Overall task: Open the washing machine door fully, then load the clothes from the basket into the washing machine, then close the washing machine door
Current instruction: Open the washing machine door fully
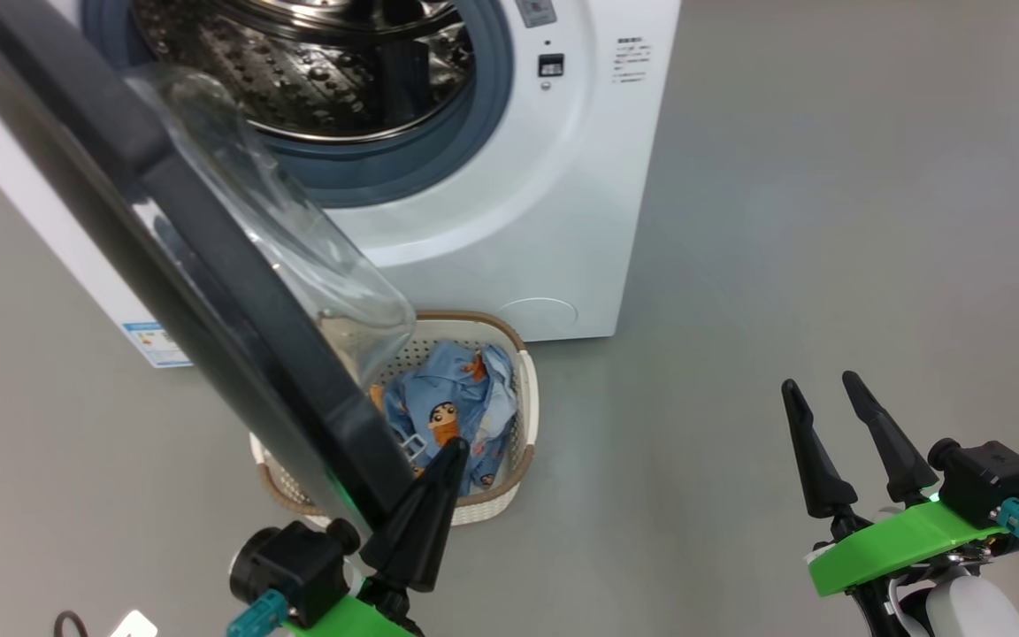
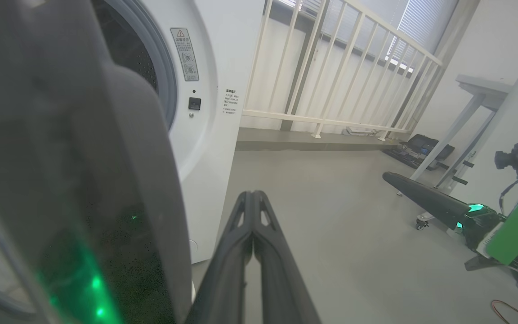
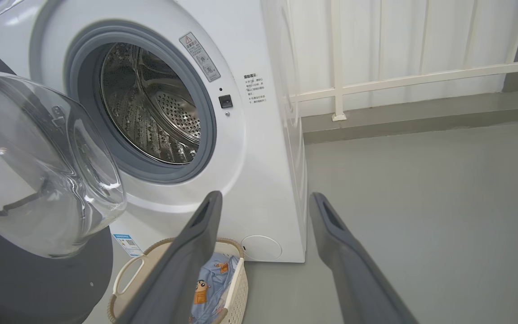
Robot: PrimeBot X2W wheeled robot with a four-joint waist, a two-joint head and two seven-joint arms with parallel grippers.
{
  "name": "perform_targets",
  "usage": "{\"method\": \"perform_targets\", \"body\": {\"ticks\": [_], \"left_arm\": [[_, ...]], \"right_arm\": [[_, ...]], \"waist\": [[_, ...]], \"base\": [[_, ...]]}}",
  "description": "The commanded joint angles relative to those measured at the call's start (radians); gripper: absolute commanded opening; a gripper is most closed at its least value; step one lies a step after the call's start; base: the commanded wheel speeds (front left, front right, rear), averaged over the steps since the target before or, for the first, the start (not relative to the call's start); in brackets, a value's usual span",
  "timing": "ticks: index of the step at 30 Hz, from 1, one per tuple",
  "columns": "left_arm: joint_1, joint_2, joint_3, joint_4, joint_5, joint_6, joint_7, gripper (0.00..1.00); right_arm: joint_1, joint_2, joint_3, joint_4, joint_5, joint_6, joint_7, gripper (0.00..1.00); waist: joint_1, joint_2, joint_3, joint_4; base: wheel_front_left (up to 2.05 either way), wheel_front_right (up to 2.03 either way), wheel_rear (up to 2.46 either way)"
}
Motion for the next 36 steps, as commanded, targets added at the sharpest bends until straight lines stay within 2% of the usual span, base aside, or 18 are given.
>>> {"method": "perform_targets", "body": {"ticks": [1,20,36], "left_arm": [[-0.035,0.003,0.036,-0.014,-0.004,0.007,-0.011,0.0],[-0.007,0.029,0.068,0.017,-0.028,0.046,0.002,0.0],[0.034,0.075,0.115,0.005,-0.047,0.082,0.005,0.0]], "right_arm": [[-0.018,0.0,0.023,-0.019,-0.003,0.002,-0.012,1.0],[-0.018,0.008,0.041,0.002,0.007,0.002,-0.012,1.0],[-0.017,0.015,0.035,0.004,0.004,0.002,-0.012,1.0]], "waist": [[0.0,0.0,-0.005,0.013],[0.0,0.0,-0.034,0.193],[0.0,0.0,-0.04,0.246]], "base": [[0.0,0.0,0.0],[0.0,0.0,0.0],[0.0,0.0,0.0]]}}
